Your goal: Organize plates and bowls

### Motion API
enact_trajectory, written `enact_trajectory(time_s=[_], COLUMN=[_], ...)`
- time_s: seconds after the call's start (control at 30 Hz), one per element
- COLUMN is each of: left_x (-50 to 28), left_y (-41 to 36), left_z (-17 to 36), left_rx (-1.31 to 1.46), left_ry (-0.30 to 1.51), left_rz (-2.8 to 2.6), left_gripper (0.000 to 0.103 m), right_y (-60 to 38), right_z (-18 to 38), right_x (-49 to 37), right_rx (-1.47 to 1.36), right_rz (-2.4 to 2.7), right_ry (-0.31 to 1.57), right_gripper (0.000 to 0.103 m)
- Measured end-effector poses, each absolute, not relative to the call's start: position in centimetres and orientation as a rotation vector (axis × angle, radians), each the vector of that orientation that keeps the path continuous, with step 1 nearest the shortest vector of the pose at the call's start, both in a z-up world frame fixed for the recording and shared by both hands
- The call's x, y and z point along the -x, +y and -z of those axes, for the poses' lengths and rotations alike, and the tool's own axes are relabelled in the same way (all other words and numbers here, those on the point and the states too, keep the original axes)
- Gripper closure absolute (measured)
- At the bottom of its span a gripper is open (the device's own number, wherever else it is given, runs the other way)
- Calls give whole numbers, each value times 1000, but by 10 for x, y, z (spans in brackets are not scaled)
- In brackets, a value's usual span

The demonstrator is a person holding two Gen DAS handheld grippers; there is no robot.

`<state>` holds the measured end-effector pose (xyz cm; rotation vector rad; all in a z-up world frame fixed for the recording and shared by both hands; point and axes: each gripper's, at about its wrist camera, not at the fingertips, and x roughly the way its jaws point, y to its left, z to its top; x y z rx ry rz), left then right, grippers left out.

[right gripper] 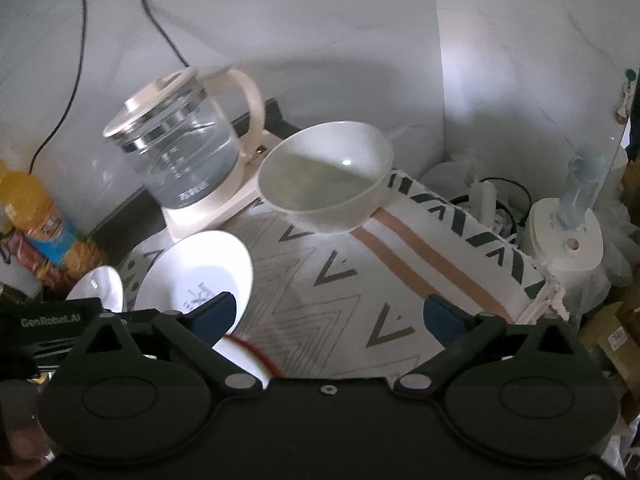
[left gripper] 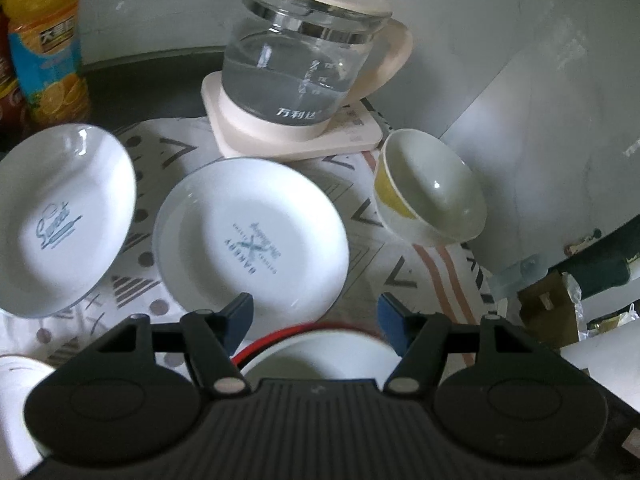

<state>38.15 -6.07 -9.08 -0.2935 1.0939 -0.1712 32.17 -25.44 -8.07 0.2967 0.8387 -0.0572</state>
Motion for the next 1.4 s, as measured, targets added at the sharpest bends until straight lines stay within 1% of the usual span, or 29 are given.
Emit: enact_trajectory(time_s=[0.43,0.57,0.77,0.97,1.07,1.13,1.2,1.23,1.27,1.33,1.4], left_x=[-444,-464,-489,-508,-516,-521,-525,-527,-529,-529,-530], left_y=[-115,-129,-147,-162,-165,-165,-164,-163,-162,-161,-162], left_z=[101,107,125,140,147,153,158,162,165,168,168], left_rx=[268,263,246,232,226,229,234,239,245,262,255], left_ry=[1084,1077,1090,1109,1123,1137,1163,1182,1191,1197,1201], left_rz=[174,173,161,150,152,155,152,149,149,167,174], left_gripper=[36,36,37,41,49,58,61,64,68,80,87], right_y=[-298,-310,-323,-326,-328,-328,-328,-327,-325,-323,-320], right_z=[89,95,108,128,135,139,143,145,147,150,153], right_x=[-375,-396,-426,-450,-460,-467,-473,-477,-480,-484,-487], right_rx=[-354,-360,-384,-387,-401,-408,-410,-409,-407,-403,-394], right_rz=[50,56,56,24,19,12,8,7,6,-1,-6], right_ry=[807,804,822,863,879,882,889,894,901,909,913], right_gripper=[1,2,8,21,27,30,35,37,41,50,58])
